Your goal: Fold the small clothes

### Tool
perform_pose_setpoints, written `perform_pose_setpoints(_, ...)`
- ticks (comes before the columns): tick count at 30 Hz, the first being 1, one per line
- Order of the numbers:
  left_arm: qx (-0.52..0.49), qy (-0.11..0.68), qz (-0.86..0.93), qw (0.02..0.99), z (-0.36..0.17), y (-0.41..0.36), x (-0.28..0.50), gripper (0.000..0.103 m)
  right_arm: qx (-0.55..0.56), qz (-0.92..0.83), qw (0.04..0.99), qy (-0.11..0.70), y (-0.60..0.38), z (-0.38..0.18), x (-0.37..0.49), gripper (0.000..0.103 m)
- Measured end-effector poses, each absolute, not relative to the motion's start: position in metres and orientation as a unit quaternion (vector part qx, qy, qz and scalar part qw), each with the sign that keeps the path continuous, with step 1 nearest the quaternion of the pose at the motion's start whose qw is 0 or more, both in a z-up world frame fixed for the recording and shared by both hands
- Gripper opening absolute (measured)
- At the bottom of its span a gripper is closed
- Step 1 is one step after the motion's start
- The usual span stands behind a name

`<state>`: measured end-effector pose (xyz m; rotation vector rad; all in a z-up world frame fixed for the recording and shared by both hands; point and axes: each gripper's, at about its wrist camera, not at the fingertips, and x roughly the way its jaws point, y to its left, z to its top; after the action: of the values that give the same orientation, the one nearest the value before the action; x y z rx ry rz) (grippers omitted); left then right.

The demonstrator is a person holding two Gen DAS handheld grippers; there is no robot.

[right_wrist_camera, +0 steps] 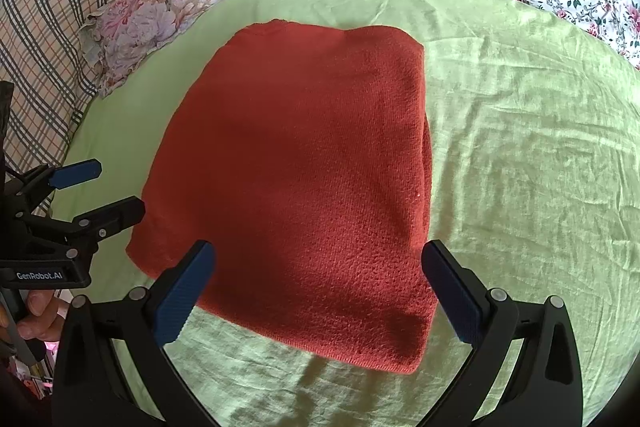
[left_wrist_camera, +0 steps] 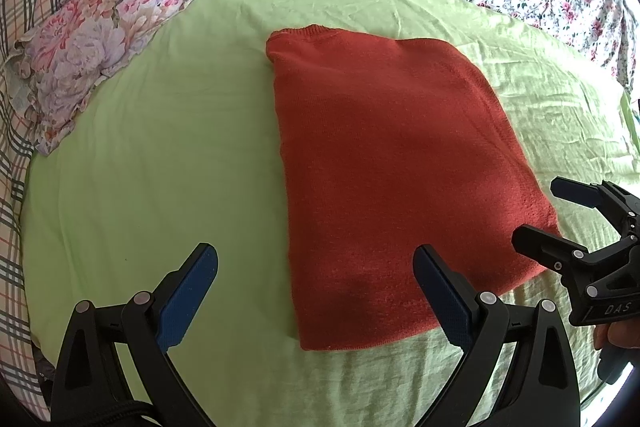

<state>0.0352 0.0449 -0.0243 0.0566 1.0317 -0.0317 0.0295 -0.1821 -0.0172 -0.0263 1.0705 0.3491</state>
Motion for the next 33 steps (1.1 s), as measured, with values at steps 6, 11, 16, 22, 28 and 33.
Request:
perform_pose_setpoints(6,0.024,0.496,-0.015,0.868,-0.024,0.046,0.036,0.098,-0.012,0.165,0.846,0.507,-0.182,-0.017,0.029,0.103)
perform_pose_setpoints(11,0.023,0.496,-0.017,0.868,-0.024,0.045,0.038,0.099,-0.012,0.164,0.847,0.506,-0.181,-0.016,0.03,0.103)
perform_pose_setpoints(16,0.026,0.496,-0.018,0.868,-0.024,0.043,0.04,0.099,-0.013,0.164,0.847,0.505,-0.181,-0.015,0.032,0.103)
perform_pose_setpoints(22,0.023,0.497,-0.019,0.867,-0.023,0.043,0.044,0.099,-0.014,0.161,0.849,0.502,-0.183,-0.012,0.041,0.103)
perform_pose_setpoints(28,0.017,0.499,-0.02,0.866,-0.023,0.044,0.048,0.099,-0.013,0.162,0.851,0.5,-0.183,-0.012,0.046,0.103)
perform_pose_setpoints(33,0.016,0.501,-0.022,0.865,-0.023,0.043,0.05,0.099,-0.012,0.162,0.85,0.501,-0.182,-0.012,0.046,0.103)
